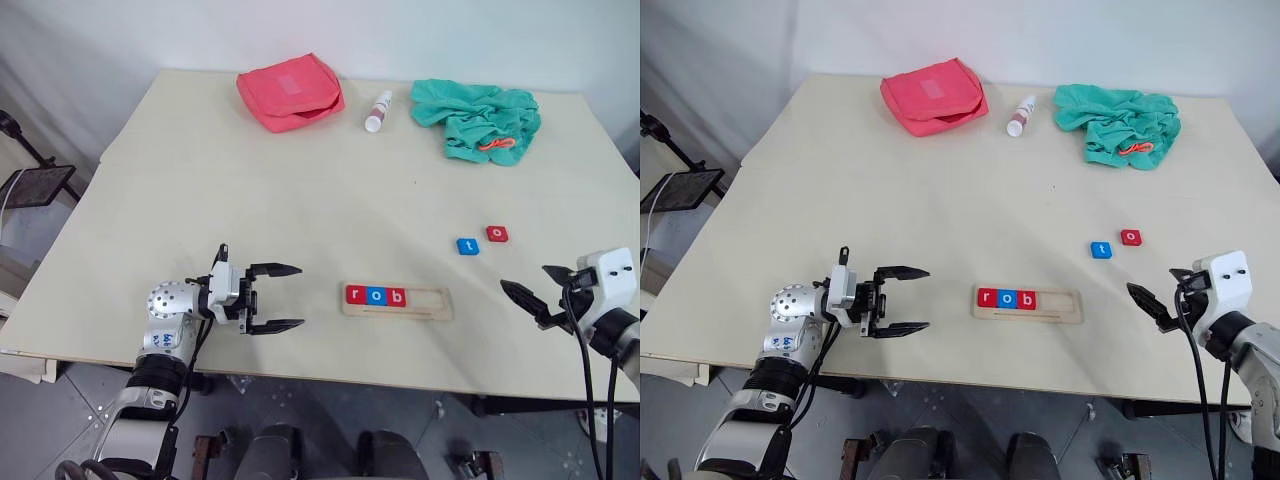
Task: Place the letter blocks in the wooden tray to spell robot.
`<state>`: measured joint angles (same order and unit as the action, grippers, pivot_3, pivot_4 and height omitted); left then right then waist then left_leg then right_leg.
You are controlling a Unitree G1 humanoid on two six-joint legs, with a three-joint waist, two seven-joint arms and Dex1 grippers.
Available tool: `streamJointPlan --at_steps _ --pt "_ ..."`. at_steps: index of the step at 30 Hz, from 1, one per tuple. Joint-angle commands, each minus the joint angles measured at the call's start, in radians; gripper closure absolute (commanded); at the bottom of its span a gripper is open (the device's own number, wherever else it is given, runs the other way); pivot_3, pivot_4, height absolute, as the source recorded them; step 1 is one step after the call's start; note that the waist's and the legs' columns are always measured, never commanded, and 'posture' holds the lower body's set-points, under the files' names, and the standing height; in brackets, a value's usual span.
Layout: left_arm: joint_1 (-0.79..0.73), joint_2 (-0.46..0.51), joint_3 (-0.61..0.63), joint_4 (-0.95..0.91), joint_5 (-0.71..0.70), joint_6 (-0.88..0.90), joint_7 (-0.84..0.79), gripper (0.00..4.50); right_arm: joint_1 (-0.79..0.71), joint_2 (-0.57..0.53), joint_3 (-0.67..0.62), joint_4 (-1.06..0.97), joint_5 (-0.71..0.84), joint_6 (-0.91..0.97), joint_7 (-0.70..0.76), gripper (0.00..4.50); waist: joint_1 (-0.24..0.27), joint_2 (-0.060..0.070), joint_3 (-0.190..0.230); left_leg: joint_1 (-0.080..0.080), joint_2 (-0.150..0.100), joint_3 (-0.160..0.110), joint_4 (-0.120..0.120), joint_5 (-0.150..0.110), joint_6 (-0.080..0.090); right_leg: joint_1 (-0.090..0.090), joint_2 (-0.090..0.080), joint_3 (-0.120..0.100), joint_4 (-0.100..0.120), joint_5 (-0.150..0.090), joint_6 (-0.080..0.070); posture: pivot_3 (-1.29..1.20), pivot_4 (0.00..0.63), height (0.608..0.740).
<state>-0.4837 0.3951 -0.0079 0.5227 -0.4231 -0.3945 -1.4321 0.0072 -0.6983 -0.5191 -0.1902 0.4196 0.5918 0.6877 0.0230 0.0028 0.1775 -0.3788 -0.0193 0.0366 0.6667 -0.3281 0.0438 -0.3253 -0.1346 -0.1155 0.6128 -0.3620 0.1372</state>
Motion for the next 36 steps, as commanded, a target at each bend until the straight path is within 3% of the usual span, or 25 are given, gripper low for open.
streamJointPlan --at_steps 1,9,17,26,36 --pt "-0.004 0.008 0.01 -0.025 -0.002 0.003 -0.004 0.0 0.009 -0.003 -0.034 -0.037 0.025 -0.015 -0.01 0.01 0.0 0.0 0.0 0.0 0.0 0.0 0.0 0.0 0.0 0.0 0.0 0.0 0.0 0.0 0.0 0.0 0.15 0.74" --pt "0.008 0.01 0.01 -0.046 -0.004 0.01 0.001 0.0 -0.035 -0.025 -0.014 -0.008 0.035 -0.002 -0.013 0.01 0.0 0.0 0.0 0.0 0.0 0.0 0.0 0.0 0.0 0.0 0.0 0.0 0.0 0.0 0.0 0.0 0.15 0.74" --pt "0.038 0.001 0.004 -0.089 -0.003 0.018 0.016 0.0 -0.327 -0.052 0.127 0.289 -0.056 -0.034 -0.043 0.01 -0.022 0.0 0.0 0.0 0.001 0.0 0.0 0.001 0.0 0.0 0.0 0.0 0.0 0.0 0.0 0.0 0.15 0.74" --pt "0.11 0.007 0.007 -0.179 -0.008 0.037 0.053 0.0 -0.696 -0.009 0.288 0.825 -0.2 -0.189 -0.088 0.01 -0.03 0.0 0.0 0.0 0.0 0.0 0.0 0.001 0.0 -0.001 0.0 0.0 0.001 0.0 0.0 0.0 0.15 0.74" --pt "0.178 0.019 0.007 -0.261 -0.006 0.054 0.102 0.0 -0.835 0.024 0.33 1.123 -0.277 -0.309 -0.139 0.01 -0.029 0.0 0.0 0.0 0.0 -0.001 -0.001 0.0 0.0 -0.001 -0.001 -0.001 0.002 0.0 0.0 0.0 0.15 0.74"
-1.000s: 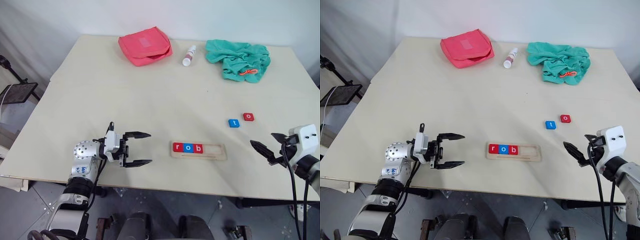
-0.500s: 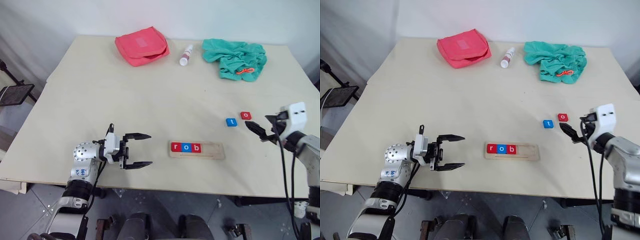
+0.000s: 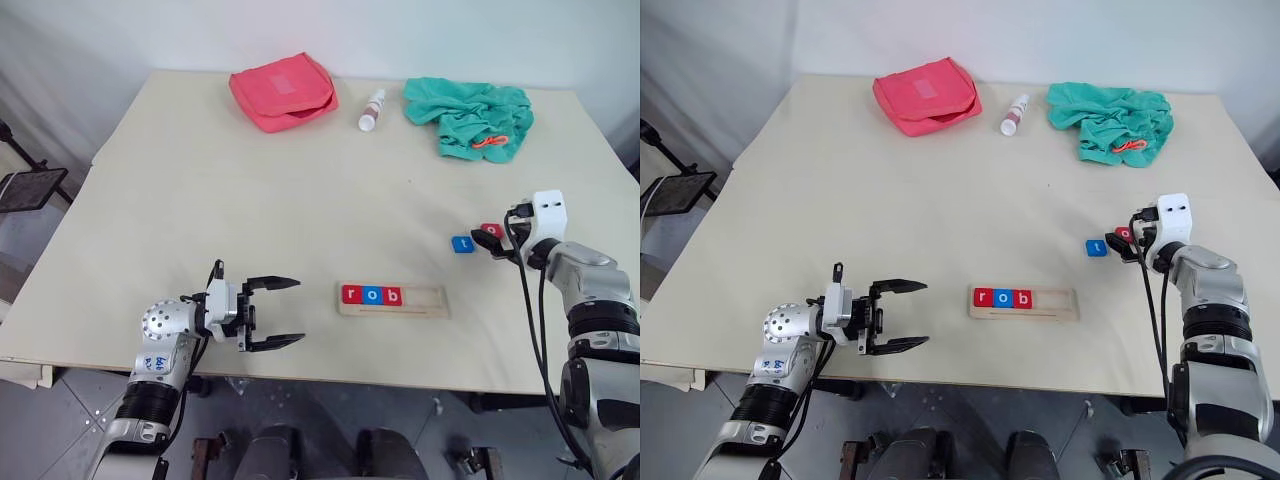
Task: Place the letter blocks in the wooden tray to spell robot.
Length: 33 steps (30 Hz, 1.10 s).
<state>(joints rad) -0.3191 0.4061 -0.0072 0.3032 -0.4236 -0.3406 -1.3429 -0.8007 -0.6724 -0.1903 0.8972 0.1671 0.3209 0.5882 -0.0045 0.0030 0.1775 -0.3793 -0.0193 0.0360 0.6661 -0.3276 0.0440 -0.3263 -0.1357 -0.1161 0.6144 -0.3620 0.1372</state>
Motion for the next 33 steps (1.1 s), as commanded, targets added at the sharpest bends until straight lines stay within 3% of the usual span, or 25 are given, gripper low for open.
streamJointPlan --at_steps 1,5,7,9,15,16,20,30,33 --pt "0.017 0.009 0.006 -0.046 -0.005 0.001 0.015 0.0 -0.031 -0.002 0.007 0.05 -0.035 -0.046 -0.053 0.01 -0.003 0.0 0.0 0.0 0.0 0.0 0.0 0.0 0.0 0.0 0.0 0.0 0.0 0.0 0.0 0.0 0.15 0.74" --pt "0.02 0.011 0.007 -0.049 -0.003 -0.002 0.023 0.0 -0.036 0.011 -0.002 0.075 -0.025 -0.04 -0.061 0.01 -0.003 0.0 0.0 0.0 0.0 0.0 0.001 0.0 0.0 0.0 0.0 0.0 0.0 0.0 0.0 0.0 0.15 0.74" --pt "0.023 0.011 0.006 -0.051 -0.003 -0.005 0.026 0.0 -0.03 0.02 -0.008 0.079 -0.018 -0.029 -0.069 0.39 -0.004 0.0 0.0 0.0 0.0 0.0 0.001 0.0 0.0 0.0 0.0 0.0 0.0 0.0 0.0 0.0 0.15 0.74" --pt "0.025 0.011 0.005 -0.052 -0.003 -0.006 0.027 0.0 -0.025 0.023 -0.015 0.076 -0.014 -0.024 -0.075 0.89 -0.004 0.0 0.0 0.0 0.0 0.0 0.001 0.0 0.0 0.0 0.0 0.0 0.001 0.0 0.0 0.0 0.15 0.74" --pt "0.022 0.011 0.004 -0.039 -0.002 -0.014 0.022 0.0 0.005 0.034 -0.033 0.038 0.001 -0.022 -0.09 2.93 0.001 0.0 0.0 0.0 0.0 0.0 0.002 0.0 0.0 0.0 0.0 0.001 0.002 0.0 0.0 0.0 0.15 0.74" --pt "0.02 0.011 0.004 -0.036 -0.002 -0.015 0.021 0.0 0.011 0.035 -0.036 0.029 0.004 -0.023 -0.094 3.04 0.002 0.0 0.0 0.0 0.0 -0.001 0.002 0.0 0.0 0.0 0.0 0.001 0.002 0.0 0.0 0.0 0.15 0.74" --pt "-0.006 0.012 0.004 -0.001 -0.008 -0.021 -0.004 0.0 0.095 0.04 -0.062 -0.195 0.027 0.003 -0.156 3.04 0.005 0.0 0.0 0.0 0.0 -0.002 0.001 0.0 0.0 0.0 0.0 0.0 0.003 0.0 0.0 0.0 0.15 0.74" --pt "-0.096 0.007 0.005 0.139 -0.007 -0.038 -0.092 0.0 0.562 0.17 -0.196 -1.218 0.145 0.509 -0.381 3.04 0.005 0.001 -0.001 -0.009 0.0 -0.001 0.002 0.0 -0.001 -0.015 0.0 0.001 0.012 0.0 0.0 0.0 0.15 0.74" --pt "-0.126 -0.002 0.005 0.181 -0.005 -0.047 -0.112 0.0 0.664 0.244 -0.219 -1.409 0.171 0.622 -0.44 3.04 0.006 0.001 -0.001 -0.009 0.0 -0.001 0.002 0.001 -0.001 -0.015 0.0 0.002 0.012 0.0 0.0 0.0 0.15 0.74"
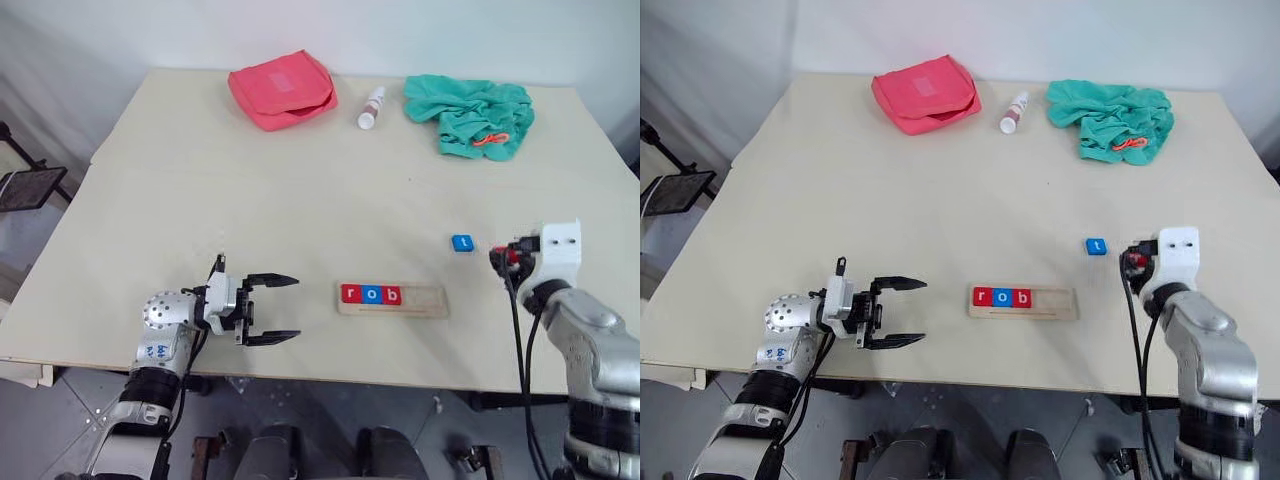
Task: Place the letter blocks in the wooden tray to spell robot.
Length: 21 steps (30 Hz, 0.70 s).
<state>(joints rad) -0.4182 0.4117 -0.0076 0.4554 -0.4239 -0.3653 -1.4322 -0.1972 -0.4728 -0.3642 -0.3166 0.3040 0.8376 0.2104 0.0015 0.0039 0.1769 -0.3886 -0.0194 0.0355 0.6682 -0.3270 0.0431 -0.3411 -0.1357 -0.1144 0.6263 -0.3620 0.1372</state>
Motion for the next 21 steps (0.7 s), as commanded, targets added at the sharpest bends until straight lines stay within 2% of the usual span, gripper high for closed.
streamJointPlan --at_steps 1,5,12,20,21 --pt "-0.036 -0.012 0.004 0.043 -0.004 -0.027 -0.031 0.0 0.094 0.072 -0.052 -0.241 0.038 0.131 -0.082 3.04 0.0 0.0 0.0 0.0 0.0 0.0 0.0 0.0 0.0 0.0 0.0 0.001 0.0 0.0 0.0 0.0 0.15 0.74" --pt "-0.068 -0.027 0.002 0.087 -0.002 -0.038 -0.055 0.0 0.172 0.144 -0.063 -0.334 0.047 0.18 -0.124 3.04 -0.001 0.0 0.0 0.0 -0.001 0.001 0.0 0.0 0.0 0.0 0.0 0.002 0.0 0.0 0.0 0.0 0.15 0.74" --pt "-0.097 -0.039 0.002 0.113 0.003 -0.042 -0.071 0.0 0.201 0.165 -0.059 -0.334 0.042 0.168 -0.129 3.04 -0.002 0.0 0.0 0.001 -0.001 0.001 0.0 0.0 0.0 0.0 0.001 0.004 0.0 0.0 0.0 0.0 0.15 0.74" --pt "-0.084 -0.034 0.002 0.078 0.001 -0.025 -0.063 0.0 0.215 0.164 -0.047 -0.351 0.048 0.143 -0.109 0.27 -0.003 0.0 0.0 0.001 -0.001 0.001 0.0 0.0 0.0 0.0 0.001 0.004 0.001 0.0 0.0 0.0 0.15 0.74" --pt "-0.08 -0.032 0.003 0.072 0.0 -0.023 -0.063 0.0 0.222 0.157 -0.047 -0.362 0.051 0.137 -0.098 0.03 -0.003 0.0 0.0 0.001 -0.001 0.001 0.0 0.0 0.0 -0.001 0.001 0.004 0.001 0.0 0.0 0.0 0.15 0.74"
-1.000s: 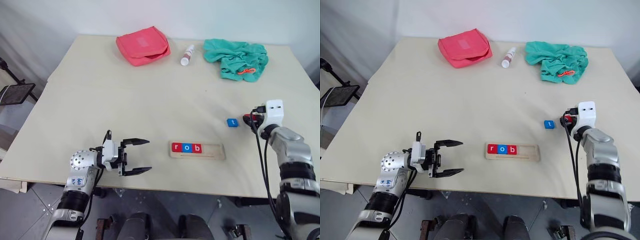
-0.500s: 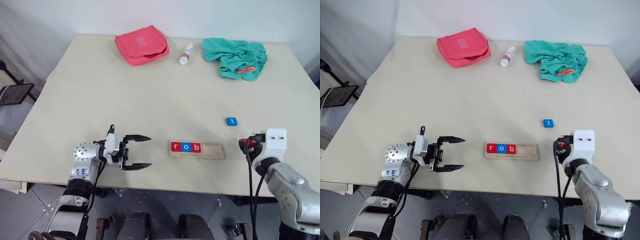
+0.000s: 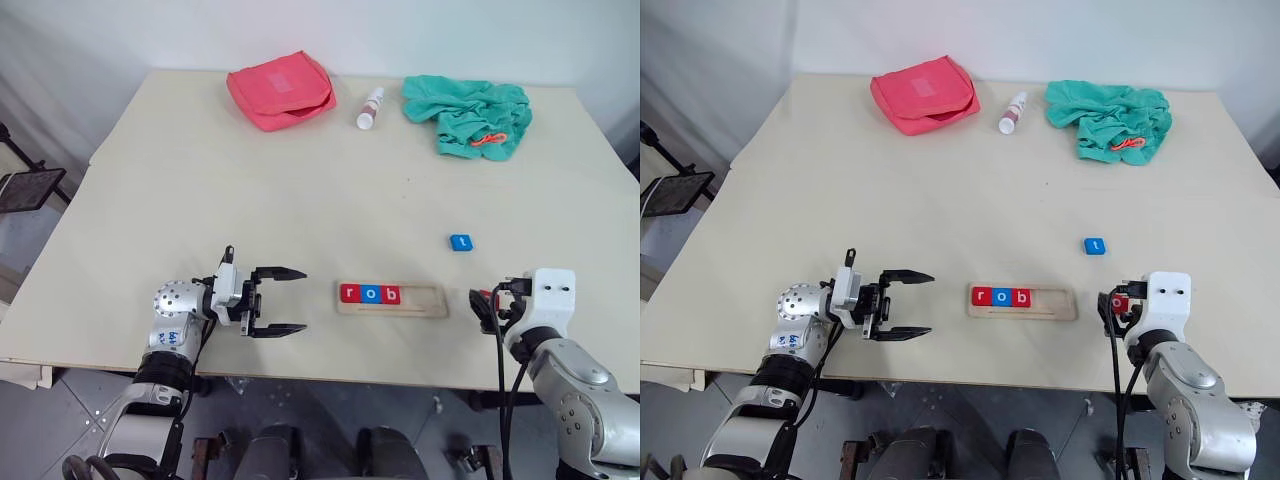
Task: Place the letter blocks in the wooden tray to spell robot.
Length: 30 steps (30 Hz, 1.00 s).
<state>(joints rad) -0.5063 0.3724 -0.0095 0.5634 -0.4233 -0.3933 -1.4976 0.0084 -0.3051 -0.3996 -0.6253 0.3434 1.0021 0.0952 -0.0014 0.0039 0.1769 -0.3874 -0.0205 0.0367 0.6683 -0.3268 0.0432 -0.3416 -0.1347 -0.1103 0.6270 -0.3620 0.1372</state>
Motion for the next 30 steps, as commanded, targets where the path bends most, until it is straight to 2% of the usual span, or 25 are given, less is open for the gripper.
streamJointPlan --at_steps 1,3,9,11,13,16,21,29,30 --pt "0.009 0.007 0.006 -0.038 -0.001 0.006 0.004 0.0 0.018 -0.017 -0.013 -0.058 0.015 -0.031 0.025 0.01 0.0 0.0 0.0 0.0 0.0 0.0 0.0 0.0 0.0 0.0 0.0 0.0 0.0 0.0 0.0 0.0 0.15 0.74" --pt "0.01 0.007 0.006 -0.037 0.0 0.007 0.006 0.0 0.035 -0.074 -0.019 -0.078 0.033 -0.031 0.089 0.01 0.001 0.0 0.0 0.0 0.0 0.0 0.0 0.0 0.0 0.0 0.0 0.0 0.0 0.0 0.0 0.0 0.15 0.74" --pt "0.008 -0.006 0.003 -0.027 0.005 -0.003 0.013 0.0 0.104 -0.419 -0.041 -0.013 0.09 -0.086 0.423 0.01 0.002 0.0 0.0 0.0 0.0 0.0 0.0 0.0 0.001 0.001 0.0 0.0 -0.001 0.0 0.0 0.0 0.15 0.74" --pt "0.008 -0.011 0.001 -0.026 0.007 -0.005 0.017 0.0 0.112 -0.502 -0.033 0.03 0.088 -0.119 0.5 0.01 0.003 0.0 0.0 0.0 0.0 0.001 0.0 0.0 0.001 0.001 0.0 0.0 -0.001 0.0 0.0 0.0 0.15 0.74" --pt "0.009 -0.017 -0.001 -0.031 0.008 -0.005 0.024 0.0 0.109 -0.601 -0.007 0.103 0.074 -0.179 0.606 0.01 0.003 0.0 0.0 0.0 0.0 0.001 0.0 0.0 0.001 0.001 0.0 0.0 -0.001 0.0 0.0 0.0 0.15 0.74" --pt "0.025 -0.021 0.0 -0.045 0.009 -0.011 0.036 0.0 0.035 -0.75 0.105 0.296 0.0 -0.33 0.756 0.01 0.0 -0.001 0.0 0.0 -0.001 0.002 0.001 0.0 0.001 0.002 -0.001 0.0 -0.002 0.0 0.0 0.0 0.15 0.74" --pt "0.064 -0.015 0.004 -0.082 0.007 -0.015 0.052 0.0 -0.109 -0.805 0.261 0.528 -0.078 -0.521 0.895 0.01 0.0 -0.001 0.0 0.0 0.001 0.002 0.002 0.0 0.001 0.002 -0.001 -0.002 -0.003 0.0 0.0 0.0 0.15 0.74" --pt "0.131 0.005 0.012 -0.149 0.003 -0.009 0.087 0.0 -0.266 -0.79 0.394 0.728 -0.147 -0.64 1.024 0.01 0.001 -0.001 0.0 -0.001 0.0 0.0 0.005 0.0 0.002 0.002 -0.003 -0.005 -0.002 0.0 0.0 0.0 0.15 0.74" --pt "0.138 0.008 0.014 -0.156 0.003 -0.009 0.092 0.0 -0.281 -0.784 0.403 0.744 -0.155 -0.647 1.028 0.19 0.001 -0.001 0.0 -0.001 0.0 0.0 0.005 0.0 0.002 0.003 -0.003 -0.005 -0.002 0.0 0.0 0.0 0.15 0.74"
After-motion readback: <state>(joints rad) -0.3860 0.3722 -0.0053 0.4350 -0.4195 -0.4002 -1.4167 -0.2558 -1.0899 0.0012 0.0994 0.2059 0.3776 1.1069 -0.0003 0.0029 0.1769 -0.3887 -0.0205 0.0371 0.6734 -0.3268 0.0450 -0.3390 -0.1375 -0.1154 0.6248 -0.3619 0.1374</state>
